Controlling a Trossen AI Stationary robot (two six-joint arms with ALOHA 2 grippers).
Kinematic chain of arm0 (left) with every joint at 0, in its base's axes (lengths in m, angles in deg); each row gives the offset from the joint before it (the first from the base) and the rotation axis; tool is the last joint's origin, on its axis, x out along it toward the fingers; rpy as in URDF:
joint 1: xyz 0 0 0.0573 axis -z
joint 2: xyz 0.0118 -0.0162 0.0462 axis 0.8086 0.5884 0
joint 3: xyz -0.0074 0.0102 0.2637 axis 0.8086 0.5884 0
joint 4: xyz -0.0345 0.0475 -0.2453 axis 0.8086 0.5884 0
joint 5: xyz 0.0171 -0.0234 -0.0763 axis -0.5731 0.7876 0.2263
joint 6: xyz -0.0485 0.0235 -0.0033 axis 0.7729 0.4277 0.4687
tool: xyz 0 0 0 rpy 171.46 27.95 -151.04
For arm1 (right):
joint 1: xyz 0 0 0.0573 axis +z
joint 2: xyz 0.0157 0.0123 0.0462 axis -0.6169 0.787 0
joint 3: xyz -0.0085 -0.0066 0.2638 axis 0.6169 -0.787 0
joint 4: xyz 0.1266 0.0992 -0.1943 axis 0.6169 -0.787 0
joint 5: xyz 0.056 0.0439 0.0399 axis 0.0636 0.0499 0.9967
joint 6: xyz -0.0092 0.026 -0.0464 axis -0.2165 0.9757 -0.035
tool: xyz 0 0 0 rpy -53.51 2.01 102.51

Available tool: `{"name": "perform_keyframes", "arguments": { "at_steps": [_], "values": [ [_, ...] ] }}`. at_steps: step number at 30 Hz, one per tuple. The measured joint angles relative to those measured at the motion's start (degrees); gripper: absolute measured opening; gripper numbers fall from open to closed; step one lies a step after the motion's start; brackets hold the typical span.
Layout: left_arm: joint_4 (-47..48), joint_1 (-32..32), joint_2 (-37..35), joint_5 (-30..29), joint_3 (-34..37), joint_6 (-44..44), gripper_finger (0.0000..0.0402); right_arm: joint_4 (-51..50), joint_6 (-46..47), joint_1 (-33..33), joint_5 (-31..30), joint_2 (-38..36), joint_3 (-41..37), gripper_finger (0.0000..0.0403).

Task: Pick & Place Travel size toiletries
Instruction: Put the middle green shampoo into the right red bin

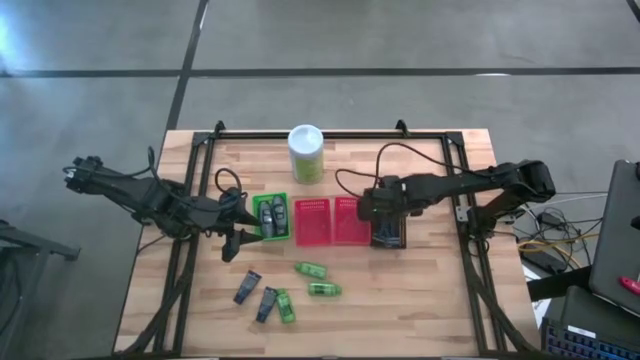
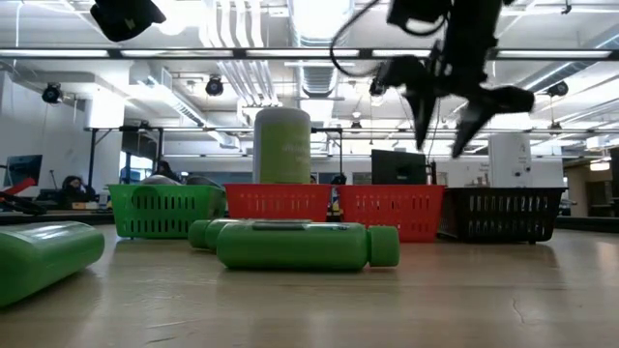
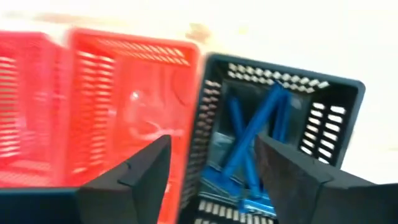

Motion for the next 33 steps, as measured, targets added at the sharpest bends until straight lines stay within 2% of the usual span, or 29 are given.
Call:
{"name": "perform_keyframes", "arguments": {
  "at_steps": [7,13,19,24,33],
  "values": [
    [0.0,0.0,-0.1,-0.1,0.0,1.0,0.0206,0.0,-4.8,2.5,-0.9,1.6,7.9,0.0266],
    [0.3,0.0,-0.3,-0.1,0.0,1.5,0.0206,0.7,-12.6,7.9,1.4,8.8,16.3,0.0272],
    [0.5,0.0,-0.4,0.4,0.0,2.1,0.0206,-0.3,-24.7,13.5,8.5,18.6,23.8,0.0255],
    [0.5,0.0,-0.4,0.5,0.0,2.3,0.0206,-0.8,-25.2,15.3,9.9,24.6,27.8,0.0238],
    [-0.5,0.0,-0.4,0.5,0.0,2.5,0.0206,-1.0,-27.3,15.8,9.6,28.9,34.3,0.0229]
  ]
}}
